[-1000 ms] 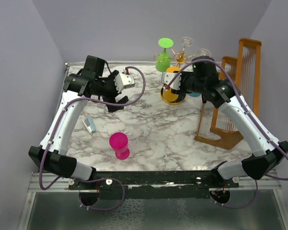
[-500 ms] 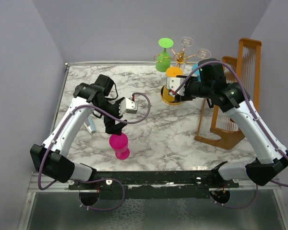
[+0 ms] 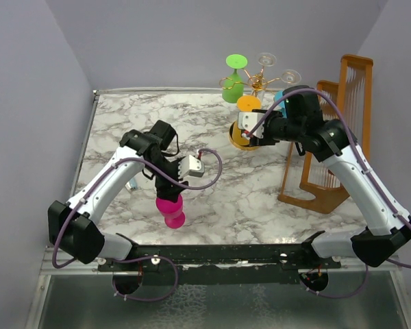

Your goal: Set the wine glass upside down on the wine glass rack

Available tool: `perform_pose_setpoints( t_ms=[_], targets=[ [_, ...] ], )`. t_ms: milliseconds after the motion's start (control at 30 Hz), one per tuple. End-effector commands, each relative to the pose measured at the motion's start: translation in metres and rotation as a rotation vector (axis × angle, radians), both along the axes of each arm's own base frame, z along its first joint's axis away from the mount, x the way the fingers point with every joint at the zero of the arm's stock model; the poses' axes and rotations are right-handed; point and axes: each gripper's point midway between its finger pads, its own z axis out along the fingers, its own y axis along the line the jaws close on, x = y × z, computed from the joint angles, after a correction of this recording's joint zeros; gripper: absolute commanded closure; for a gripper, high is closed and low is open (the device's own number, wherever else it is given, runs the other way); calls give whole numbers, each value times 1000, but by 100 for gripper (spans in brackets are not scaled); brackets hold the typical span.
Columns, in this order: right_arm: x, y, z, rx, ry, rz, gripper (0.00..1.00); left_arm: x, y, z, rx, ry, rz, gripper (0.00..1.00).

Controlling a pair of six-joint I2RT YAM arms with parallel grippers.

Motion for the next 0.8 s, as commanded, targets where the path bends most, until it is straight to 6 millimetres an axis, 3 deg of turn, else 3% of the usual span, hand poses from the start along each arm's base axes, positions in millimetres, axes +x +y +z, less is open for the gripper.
perform_pose_setpoints(
  t_ms=[0, 300, 533, 767],
  targets=[
    [-4, -4, 7, 19, -21, -19, 54, 2, -2, -10, 31, -1, -6, 41],
    [0, -3, 11, 19, -27, -26, 54, 6, 3, -16, 108, 14, -10, 75],
    [4, -2, 26, 62, -40, -63, 54, 19, -2, 6, 117, -6, -8, 100],
    [9, 1, 55, 173, -42, -125, 54, 41, -15, 51, 45, -132, -24, 100]
  ],
)
